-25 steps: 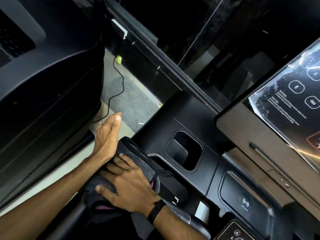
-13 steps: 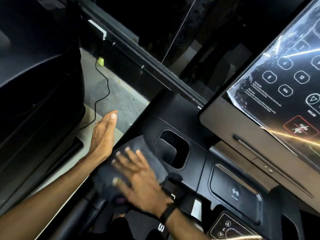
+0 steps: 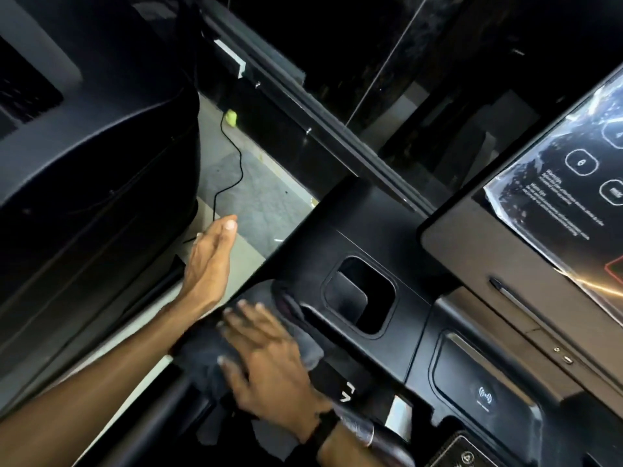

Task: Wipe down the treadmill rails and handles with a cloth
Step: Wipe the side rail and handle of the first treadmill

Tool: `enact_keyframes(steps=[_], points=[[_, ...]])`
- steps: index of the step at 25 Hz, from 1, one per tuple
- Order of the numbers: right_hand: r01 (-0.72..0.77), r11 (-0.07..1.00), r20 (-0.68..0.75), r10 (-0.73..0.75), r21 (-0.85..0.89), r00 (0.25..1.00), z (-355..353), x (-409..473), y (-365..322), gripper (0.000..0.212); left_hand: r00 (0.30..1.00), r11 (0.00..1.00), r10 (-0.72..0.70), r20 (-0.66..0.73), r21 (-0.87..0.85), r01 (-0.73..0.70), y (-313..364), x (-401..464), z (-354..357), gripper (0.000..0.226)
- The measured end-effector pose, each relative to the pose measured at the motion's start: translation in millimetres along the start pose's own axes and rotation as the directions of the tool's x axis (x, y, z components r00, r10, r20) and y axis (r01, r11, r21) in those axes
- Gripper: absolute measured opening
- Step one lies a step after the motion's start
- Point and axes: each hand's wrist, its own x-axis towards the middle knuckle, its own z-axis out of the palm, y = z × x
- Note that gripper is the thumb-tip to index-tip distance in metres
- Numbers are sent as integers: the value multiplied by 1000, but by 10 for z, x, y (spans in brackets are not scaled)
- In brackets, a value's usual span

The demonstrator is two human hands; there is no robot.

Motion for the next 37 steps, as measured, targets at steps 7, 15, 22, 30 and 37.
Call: enact_keyframes(steps=[7, 15, 22, 30, 37], points=[[-255, 863, 56, 257, 436, 965, -489, -148, 165, 49, 998, 994, -4, 57, -107, 10, 188, 45, 185, 59], [-500, 843, -509, 347, -198, 788, -793, -119, 188, 50, 991, 1000, 4, 133, -19, -2, 146, 75, 562, 70], [-841, 473, -297, 789, -263, 537, -253, -365, 409, 75, 929, 883, 193, 317, 357, -305, 87, -44, 708, 74], [-999, 52, -400, 915, -9, 52, -671, -584, 1383, 69, 834, 726, 256, 489, 472, -500, 30, -71, 772, 74], [-762, 583, -309, 697, -281, 647, -584, -211, 1276, 72, 833, 742, 289, 471, 440, -506, 25, -73, 776, 74]])
